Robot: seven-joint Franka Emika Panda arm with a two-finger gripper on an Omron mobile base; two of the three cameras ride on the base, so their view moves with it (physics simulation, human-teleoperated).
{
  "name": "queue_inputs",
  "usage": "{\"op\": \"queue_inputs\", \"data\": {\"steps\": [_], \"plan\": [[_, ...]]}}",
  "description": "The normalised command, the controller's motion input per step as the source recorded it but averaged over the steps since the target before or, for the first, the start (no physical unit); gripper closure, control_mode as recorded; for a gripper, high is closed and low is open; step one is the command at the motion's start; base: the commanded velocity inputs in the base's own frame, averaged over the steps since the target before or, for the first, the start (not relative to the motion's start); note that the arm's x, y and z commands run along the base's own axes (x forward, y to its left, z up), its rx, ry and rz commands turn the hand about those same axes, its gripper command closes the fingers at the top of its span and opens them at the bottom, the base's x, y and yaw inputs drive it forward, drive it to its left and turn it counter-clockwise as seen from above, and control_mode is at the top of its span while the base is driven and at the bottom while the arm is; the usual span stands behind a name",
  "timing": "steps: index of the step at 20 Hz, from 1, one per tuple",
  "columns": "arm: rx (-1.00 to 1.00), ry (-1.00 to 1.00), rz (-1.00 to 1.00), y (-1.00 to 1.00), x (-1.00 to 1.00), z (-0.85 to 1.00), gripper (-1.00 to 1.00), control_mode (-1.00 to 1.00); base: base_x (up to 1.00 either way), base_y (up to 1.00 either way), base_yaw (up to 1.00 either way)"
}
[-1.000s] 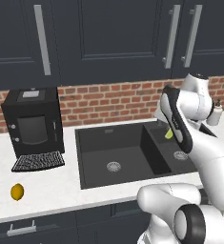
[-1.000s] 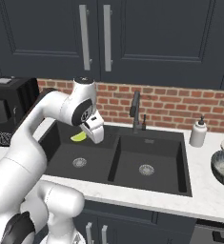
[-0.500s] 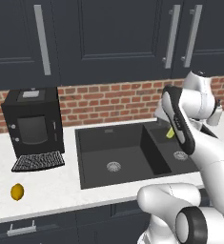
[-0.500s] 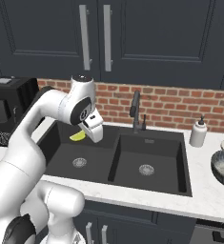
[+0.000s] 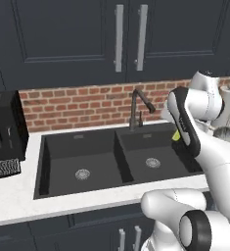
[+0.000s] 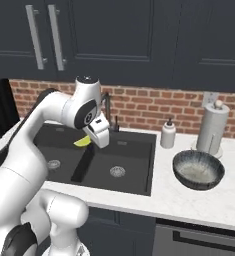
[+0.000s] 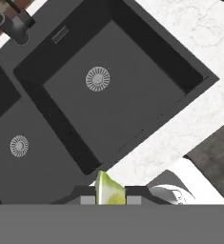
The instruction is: Pick the lemon wedge from the sink and place it in the bowl. Then pick the bowl and place it in the microwave. Then close the microwave door and press the start button.
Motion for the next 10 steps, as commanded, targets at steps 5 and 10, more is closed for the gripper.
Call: {"op": "queue_inputs", "data": {"steps": [5,10], "plan": [[0.00,0.00,0.00,0.00,0.00,0.00,1.00,1.00,-0.33,-0.98,0.00],[0.00,0.00,0.00,0.00,0.00,0.00,1.00,1.00,-0.04,-0.87,0.00]]}}
